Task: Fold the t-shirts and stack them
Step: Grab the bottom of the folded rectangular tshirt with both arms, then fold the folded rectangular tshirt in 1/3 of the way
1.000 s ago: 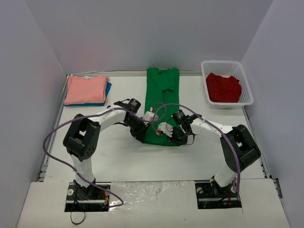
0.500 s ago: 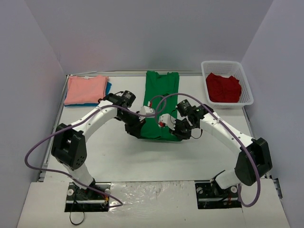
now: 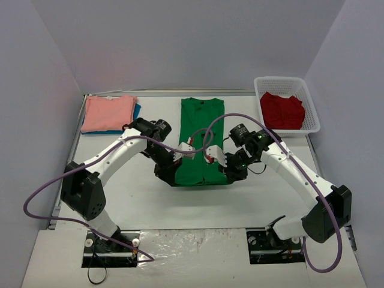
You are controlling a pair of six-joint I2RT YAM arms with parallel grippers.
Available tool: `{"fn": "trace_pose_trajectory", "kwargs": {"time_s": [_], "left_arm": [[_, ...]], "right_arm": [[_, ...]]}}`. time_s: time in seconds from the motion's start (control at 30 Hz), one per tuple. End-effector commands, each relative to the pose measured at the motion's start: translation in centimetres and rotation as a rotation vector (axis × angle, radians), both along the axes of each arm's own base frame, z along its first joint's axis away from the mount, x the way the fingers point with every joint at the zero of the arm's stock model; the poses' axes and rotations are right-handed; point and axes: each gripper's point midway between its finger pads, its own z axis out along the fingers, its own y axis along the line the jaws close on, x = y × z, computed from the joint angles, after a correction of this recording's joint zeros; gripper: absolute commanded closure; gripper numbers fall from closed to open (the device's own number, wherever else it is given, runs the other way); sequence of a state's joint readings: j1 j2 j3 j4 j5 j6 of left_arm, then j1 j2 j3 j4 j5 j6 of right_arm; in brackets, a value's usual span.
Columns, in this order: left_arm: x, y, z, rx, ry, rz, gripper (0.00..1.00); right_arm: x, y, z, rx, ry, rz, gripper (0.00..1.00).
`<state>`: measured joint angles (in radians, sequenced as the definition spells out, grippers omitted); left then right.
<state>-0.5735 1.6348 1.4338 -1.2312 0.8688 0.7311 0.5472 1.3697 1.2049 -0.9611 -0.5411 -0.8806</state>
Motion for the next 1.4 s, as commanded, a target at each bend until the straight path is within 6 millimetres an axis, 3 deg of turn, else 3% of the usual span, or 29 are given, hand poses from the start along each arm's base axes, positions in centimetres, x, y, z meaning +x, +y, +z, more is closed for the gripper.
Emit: {"fn": "trace_pose_trajectory", "kwargs": {"time_s": [0.0,0.17,0.33,0.47,0.7,0.97,1.37], "left_arm": [[-2.6,0.0,2.4,-0.031,-0.003,-0.083,0.98],[-2.4,-0.6,1.5,-0.011,0.007,-0.062,0.98],[-0.2,-0.6,1.1,0.02,-0.053,-0.002,0.98],[2.5,-0.1,2.2,0.011,-0.05,0.045,0.97],[5.7,-0.3,1.9,0.033,-0.071,0.075,0.98],[9.2,-0.2,1.3,0.045,-0.081,0.116,0.98],[14.0,-0.3,1.4,0.068,-0.102,0.148,0.98]], "right_arm": [[-1.9,-0.9,1.2,-0.004,0.069,0.009,1.0],[-1.8,-0.7,0.4,-0.014,0.092,0.02,1.0],[-0.4,-0.4,0.3,-0.024,0.057,0.002,1.0],[1.7,0.2,0.6,-0.024,0.011,-0.022,1.0],[4.9,0.7,0.7,-0.045,-0.039,-0.048,1.0],[9.0,0.0,0.9,-0.066,-0.082,-0.1,1.0],[14.6,-0.7,-0.5,-0.068,-0.08,-0.147,1.0]]}}
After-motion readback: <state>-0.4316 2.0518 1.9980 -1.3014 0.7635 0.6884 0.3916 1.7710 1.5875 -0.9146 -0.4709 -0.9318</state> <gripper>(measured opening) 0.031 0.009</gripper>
